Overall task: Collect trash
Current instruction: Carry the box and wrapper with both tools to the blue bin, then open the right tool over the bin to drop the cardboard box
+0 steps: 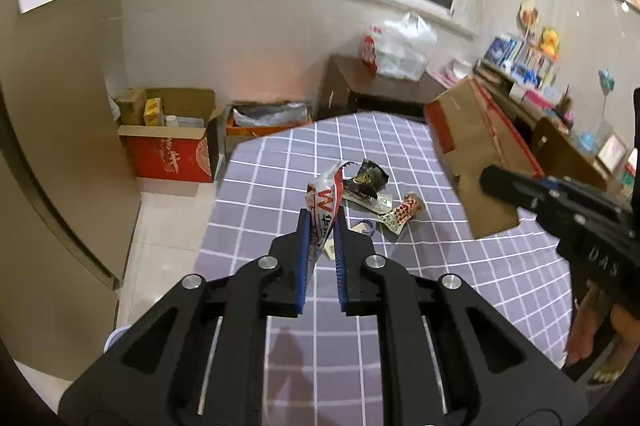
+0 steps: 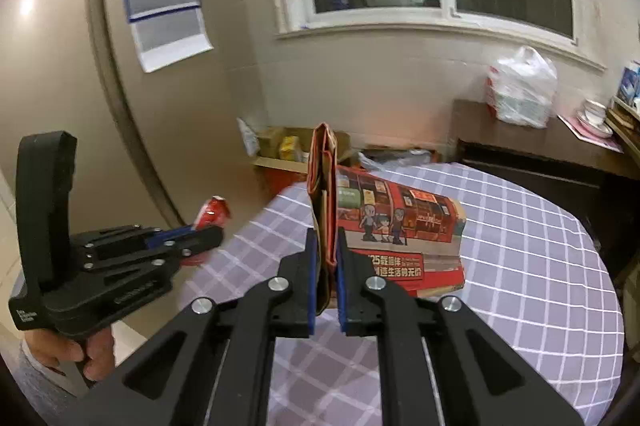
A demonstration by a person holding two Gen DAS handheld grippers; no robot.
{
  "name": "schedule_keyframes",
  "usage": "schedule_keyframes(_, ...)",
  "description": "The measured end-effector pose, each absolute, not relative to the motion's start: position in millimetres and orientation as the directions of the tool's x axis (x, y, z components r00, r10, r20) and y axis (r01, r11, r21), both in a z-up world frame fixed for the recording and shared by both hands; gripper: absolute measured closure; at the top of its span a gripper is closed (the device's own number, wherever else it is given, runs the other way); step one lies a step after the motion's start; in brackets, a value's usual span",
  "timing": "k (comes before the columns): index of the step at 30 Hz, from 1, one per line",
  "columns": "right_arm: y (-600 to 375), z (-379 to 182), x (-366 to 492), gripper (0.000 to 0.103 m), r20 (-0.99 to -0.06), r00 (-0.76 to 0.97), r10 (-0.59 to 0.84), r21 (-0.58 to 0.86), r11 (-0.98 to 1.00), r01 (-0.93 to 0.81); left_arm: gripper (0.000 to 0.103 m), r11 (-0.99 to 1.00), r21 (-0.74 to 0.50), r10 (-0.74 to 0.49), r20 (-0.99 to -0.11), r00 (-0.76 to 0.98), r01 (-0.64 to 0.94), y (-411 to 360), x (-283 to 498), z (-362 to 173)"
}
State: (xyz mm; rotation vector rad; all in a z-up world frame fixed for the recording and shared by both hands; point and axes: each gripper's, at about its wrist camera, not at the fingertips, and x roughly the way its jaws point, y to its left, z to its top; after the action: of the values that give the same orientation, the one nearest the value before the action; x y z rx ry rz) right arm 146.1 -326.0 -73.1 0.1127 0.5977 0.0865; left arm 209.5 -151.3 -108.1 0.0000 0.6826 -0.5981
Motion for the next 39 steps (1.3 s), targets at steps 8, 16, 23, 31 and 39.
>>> schedule_keyframes(8, -232, -60, 135, 0.094, -0.544, 0.81, 0.221, 0.148, 0.975, -0.167, 0.091, 0.852, -0.228, -0.51, -0.569, 0.646, 0.471, -80, 183, -106)
schedule_keyframes(16, -137, -70, 143, 0.094, -0.555, 0.752, 0.355, 0.203, 0.935, -0.292, 0.091, 0.899, -0.257, -0.437, -0.575, 0.692, 0.355, 16, 174, -122)
schedule_keyframes(23, -48, -95, 166, 0.094, -0.587, 0.652, 0.48, 0.262, 0.874, -0.408, 0.091, 0.954, -0.248, -0.292, -0.637, 0.713, 0.168, 110, 171, -160)
schedule_keyframes(31, 30, -140, 196, 0.094, -0.63, 0.521, 0.576, 0.337, 0.807, -0.485, 0.091, 0.964, -0.267, -0.191, -0.705, 0.683, -0.007, 194, 176, -207)
schedule_keyframes(39, 73, -199, 231, 0.094, -0.701, 0.418, 0.578, 0.375, 0.797, -0.473, 0.091, 0.951, -0.295, -0.176, -0.757, 0.63, -0.088, 230, 191, -250)
